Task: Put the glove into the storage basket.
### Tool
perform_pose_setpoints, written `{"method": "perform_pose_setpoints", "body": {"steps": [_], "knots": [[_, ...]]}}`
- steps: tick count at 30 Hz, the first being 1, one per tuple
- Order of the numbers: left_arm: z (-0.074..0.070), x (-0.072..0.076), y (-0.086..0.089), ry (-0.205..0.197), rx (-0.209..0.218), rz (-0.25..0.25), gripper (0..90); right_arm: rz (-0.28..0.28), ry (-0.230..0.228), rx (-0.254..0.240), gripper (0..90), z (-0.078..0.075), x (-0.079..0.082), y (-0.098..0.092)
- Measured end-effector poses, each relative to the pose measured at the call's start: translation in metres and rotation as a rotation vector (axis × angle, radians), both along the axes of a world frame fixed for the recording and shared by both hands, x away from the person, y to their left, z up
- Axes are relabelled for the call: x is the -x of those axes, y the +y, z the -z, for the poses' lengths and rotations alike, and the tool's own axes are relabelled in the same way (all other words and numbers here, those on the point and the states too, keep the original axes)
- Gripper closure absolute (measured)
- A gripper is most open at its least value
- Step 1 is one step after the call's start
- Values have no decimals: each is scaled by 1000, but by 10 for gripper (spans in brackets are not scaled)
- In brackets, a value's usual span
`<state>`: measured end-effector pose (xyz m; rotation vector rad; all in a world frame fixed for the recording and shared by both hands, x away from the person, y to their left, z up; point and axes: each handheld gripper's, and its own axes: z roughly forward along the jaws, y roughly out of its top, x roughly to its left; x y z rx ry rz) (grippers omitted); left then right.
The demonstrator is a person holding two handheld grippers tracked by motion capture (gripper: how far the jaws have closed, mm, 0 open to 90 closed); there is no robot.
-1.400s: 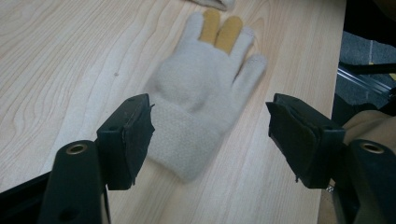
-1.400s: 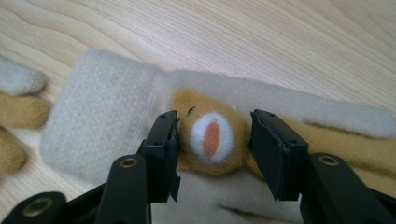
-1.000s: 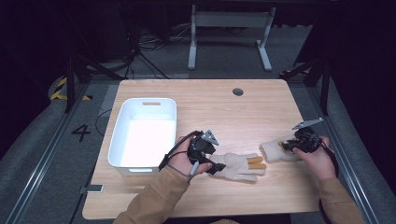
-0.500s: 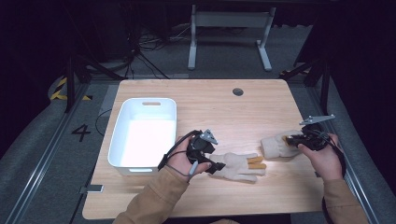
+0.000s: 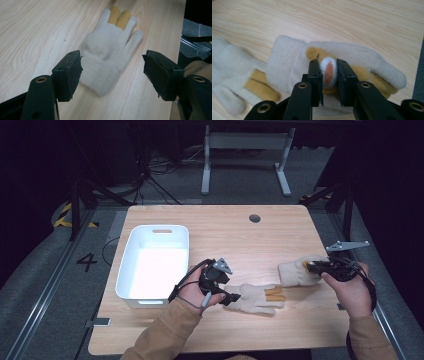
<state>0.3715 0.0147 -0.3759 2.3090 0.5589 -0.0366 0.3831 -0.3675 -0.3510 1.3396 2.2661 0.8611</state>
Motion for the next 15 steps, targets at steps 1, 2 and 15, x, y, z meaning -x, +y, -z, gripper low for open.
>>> {"method": "perform_pose_setpoints", "body": {"steps": [1,2,15], "knots": [[0,0,0,1,0,-1,314,0,1,-5,748,-1,1,3],[0,0,0,0,1,-2,314,-4,-4,-6,748,-2,2,5],[0,2,8,3,2,-20,314,-86,-9,-19,745,-13,13,46]]}}
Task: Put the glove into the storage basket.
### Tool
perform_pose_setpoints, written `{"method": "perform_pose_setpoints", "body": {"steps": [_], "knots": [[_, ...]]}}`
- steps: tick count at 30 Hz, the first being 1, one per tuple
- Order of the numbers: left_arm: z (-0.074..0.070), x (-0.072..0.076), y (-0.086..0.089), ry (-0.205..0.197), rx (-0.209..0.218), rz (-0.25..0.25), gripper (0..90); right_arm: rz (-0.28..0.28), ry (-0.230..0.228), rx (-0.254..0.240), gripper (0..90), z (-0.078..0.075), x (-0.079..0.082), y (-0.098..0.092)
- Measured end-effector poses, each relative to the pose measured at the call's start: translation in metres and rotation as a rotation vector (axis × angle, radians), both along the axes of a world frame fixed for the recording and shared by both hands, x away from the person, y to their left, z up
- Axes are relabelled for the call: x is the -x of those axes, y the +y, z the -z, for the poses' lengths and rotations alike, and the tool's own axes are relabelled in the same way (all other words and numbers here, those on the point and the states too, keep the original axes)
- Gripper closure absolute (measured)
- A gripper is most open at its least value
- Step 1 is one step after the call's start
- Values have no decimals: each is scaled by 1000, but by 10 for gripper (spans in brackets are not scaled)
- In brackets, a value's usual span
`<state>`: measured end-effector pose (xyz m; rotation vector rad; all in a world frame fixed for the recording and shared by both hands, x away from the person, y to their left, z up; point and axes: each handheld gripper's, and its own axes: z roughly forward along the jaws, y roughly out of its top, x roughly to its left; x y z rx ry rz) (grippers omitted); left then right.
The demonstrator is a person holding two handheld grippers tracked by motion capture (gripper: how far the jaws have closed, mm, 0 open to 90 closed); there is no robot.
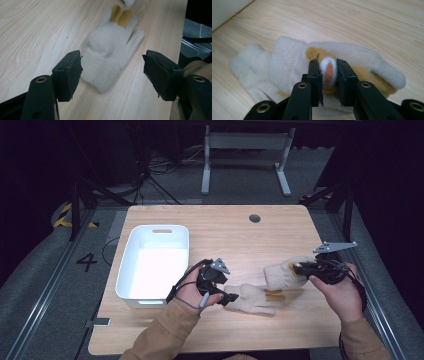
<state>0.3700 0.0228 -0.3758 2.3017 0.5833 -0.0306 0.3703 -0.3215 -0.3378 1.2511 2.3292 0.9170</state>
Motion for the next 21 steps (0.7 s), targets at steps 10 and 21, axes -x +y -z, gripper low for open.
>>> {"method": "perform_pose_setpoints", "body": {"steps": [10,21], "knots": [[1,5,11,-3,2,-39,314,-123,3,9,742,1,3,47],[2,5,13,0,-5,-43,314,-187,31,10,740,12,6,74]]}}
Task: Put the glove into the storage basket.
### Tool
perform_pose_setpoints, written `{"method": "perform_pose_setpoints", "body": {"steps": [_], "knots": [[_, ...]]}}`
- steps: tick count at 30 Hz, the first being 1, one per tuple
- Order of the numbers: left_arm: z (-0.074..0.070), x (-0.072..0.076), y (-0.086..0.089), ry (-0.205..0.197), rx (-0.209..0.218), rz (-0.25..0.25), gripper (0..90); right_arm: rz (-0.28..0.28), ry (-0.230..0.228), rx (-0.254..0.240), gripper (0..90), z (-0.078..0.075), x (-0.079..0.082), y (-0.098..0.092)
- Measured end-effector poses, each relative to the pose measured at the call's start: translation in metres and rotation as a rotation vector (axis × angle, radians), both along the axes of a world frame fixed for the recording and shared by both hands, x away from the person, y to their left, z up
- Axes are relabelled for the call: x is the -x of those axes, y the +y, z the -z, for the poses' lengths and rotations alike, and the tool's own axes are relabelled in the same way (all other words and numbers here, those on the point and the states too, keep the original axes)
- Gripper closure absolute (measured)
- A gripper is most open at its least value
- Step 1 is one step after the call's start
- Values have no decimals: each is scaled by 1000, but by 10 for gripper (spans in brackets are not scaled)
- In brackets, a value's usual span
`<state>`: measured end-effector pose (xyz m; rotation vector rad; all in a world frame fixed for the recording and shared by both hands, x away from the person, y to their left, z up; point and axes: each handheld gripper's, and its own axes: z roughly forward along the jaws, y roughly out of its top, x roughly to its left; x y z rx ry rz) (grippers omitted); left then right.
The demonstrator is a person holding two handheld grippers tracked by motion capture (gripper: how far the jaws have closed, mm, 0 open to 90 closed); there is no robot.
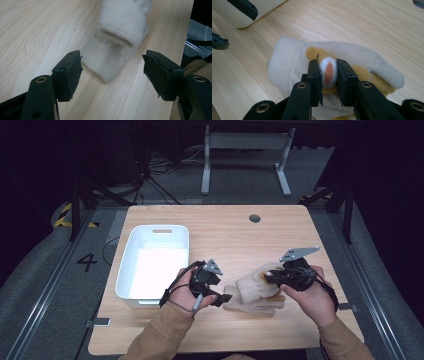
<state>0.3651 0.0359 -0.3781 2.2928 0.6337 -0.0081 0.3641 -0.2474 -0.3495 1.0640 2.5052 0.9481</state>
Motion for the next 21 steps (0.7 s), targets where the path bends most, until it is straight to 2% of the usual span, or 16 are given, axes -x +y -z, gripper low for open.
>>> {"method": "perform_pose_setpoints", "body": {"steps": [10,21], "knots": [[6,-3,-4,15,-16,5,314,-27,18,1,735,15,1,15],[16,-4,-16,27,-53,22,317,-8,42,12,713,38,-2,23]]}}
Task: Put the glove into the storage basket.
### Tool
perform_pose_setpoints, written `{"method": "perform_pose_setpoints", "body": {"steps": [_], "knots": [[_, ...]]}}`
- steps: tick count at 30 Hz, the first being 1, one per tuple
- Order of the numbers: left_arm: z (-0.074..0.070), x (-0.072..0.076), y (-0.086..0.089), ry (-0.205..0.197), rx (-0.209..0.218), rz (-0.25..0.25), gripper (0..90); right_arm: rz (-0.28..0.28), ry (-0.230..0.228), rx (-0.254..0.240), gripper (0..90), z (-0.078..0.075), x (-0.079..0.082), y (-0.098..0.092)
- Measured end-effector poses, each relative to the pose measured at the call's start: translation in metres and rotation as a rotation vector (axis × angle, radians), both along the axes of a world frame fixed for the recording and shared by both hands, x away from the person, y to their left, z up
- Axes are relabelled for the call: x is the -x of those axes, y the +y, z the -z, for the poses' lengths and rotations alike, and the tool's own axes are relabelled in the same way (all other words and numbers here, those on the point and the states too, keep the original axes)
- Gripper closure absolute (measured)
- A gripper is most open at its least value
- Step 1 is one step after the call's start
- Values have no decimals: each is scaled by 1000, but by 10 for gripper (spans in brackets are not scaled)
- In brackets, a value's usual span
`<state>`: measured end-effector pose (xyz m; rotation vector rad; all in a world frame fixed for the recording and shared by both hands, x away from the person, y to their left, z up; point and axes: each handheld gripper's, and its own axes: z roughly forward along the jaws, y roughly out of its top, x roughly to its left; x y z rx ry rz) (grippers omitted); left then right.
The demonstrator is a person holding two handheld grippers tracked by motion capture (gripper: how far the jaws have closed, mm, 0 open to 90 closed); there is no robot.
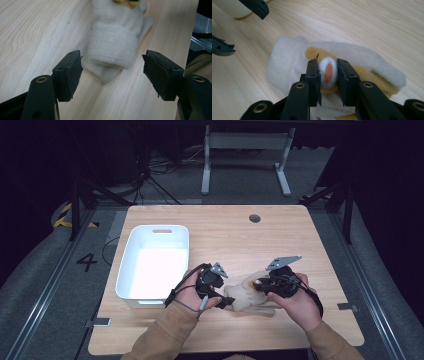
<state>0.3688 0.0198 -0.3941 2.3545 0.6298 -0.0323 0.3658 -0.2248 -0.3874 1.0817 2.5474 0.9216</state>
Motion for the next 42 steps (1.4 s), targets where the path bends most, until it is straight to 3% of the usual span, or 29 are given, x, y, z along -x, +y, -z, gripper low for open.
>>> {"method": "perform_pose_setpoints", "body": {"steps": [5,9,14,20,29,34,42], "knots": [[2,3,-6,-6,-20,18,318,-3,-5,23,608,11,-3,2],[1,6,-9,-15,-17,27,328,-6,-37,6,529,5,-4,-2],[1,11,-16,-30,-31,61,356,18,-73,-12,544,-6,-7,-18],[6,12,-22,-39,-41,73,412,83,-75,-10,581,-6,-19,-42],[14,11,-28,-28,-67,78,451,147,-5,24,601,16,-38,-63],[18,9,-28,-35,-84,68,439,159,40,52,591,34,-47,-64],[22,8,-29,-29,-102,68,430,174,93,58,567,49,-54,-68]]}}
